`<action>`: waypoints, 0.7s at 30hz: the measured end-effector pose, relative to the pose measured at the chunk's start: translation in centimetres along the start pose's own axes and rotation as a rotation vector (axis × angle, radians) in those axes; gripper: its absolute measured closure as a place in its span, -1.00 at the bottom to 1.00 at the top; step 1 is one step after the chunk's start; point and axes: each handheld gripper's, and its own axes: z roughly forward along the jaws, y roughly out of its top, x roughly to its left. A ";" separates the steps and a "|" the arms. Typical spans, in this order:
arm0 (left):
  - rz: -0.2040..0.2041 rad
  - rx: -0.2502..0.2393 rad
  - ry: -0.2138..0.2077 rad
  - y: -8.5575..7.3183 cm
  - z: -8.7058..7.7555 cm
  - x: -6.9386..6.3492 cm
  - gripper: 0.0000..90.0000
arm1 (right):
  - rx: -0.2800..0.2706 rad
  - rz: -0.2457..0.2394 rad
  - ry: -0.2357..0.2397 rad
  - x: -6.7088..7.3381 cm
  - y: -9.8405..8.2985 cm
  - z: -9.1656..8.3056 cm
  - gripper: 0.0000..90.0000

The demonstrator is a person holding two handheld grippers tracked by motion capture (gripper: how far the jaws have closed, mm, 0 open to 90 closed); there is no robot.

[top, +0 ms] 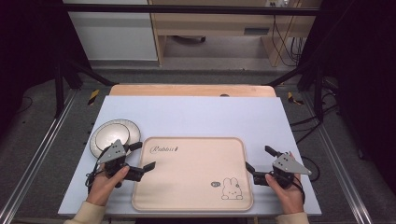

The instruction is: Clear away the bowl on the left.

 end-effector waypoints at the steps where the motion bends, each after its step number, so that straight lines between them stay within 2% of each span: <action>1: -0.001 -0.001 0.002 0.0 0.0 0.0 -0.91 | 0.002 0.004 -0.004 0.0 0.0 0.0 -0.90; 8: 0.017 -0.019 0.016 1.1 -0.2 0.2 -0.91 | -0.017 0.007 -0.036 0.2 0.0 0.0 -0.93; 10: 0.020 -0.026 0.041 1.8 -0.3 0.4 -0.90 | -0.023 0.012 -0.042 0.2 0.0 0.0 -0.93; 13: 0.020 -0.035 0.044 2.3 -0.4 0.6 -0.90 | -0.024 0.013 -0.046 0.2 0.0 0.1 -0.93; 14: 0.038 -0.036 0.066 3.0 -0.6 0.8 -0.90 | -0.022 0.008 -0.042 0.2 -0.1 0.2 -0.94; 15: 0.038 -0.036 0.066 3.0 -0.6 0.8 -0.89 | -0.022 0.008 -0.042 0.2 -0.1 0.2 -0.94; 17: 0.041 -0.027 0.118 4.6 -0.8 1.7 -0.87 | -0.017 0.010 -0.044 0.3 -0.1 0.3 -0.94; 19: 0.042 -0.018 0.153 5.4 -0.9 2.1 -0.87 | -0.010 0.009 -0.048 0.4 -0.1 0.4 -0.94; 21: 0.037 -0.034 0.153 5.7 -1.1 2.4 -0.87 | -0.010 0.008 -0.050 0.4 -0.1 0.5 -0.94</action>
